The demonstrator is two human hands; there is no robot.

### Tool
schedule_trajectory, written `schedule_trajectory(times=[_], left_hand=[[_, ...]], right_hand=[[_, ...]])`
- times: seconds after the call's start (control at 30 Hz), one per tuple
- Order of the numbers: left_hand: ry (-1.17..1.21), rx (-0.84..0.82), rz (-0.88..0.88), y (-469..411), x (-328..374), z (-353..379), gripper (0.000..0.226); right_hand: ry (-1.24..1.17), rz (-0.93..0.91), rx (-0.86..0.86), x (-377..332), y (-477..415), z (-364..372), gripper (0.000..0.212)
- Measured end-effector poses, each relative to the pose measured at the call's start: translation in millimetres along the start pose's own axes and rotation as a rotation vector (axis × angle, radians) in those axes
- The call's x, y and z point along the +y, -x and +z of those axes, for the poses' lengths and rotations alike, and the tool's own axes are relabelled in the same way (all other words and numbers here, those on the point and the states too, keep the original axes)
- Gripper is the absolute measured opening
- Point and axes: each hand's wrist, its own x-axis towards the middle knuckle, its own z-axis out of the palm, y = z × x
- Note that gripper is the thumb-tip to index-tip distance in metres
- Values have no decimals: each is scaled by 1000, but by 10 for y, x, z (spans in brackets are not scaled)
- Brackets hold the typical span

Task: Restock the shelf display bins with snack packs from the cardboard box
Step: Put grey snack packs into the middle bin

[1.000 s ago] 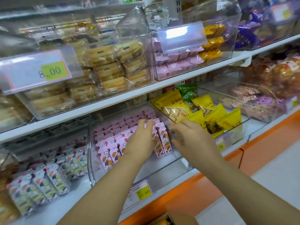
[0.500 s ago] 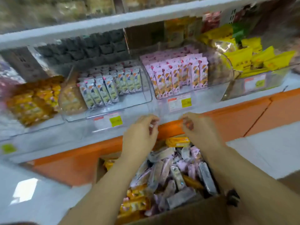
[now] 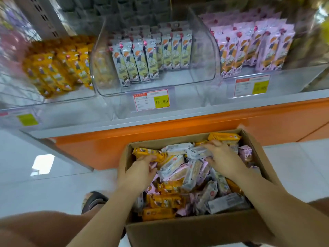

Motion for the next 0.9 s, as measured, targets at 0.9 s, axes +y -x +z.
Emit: schedule_trajectory(times=[0.9], left_hand=[[276,-246,45,-273,530,270,49]], right_hand=[[-178,68,-566,210,741,-160,51]])
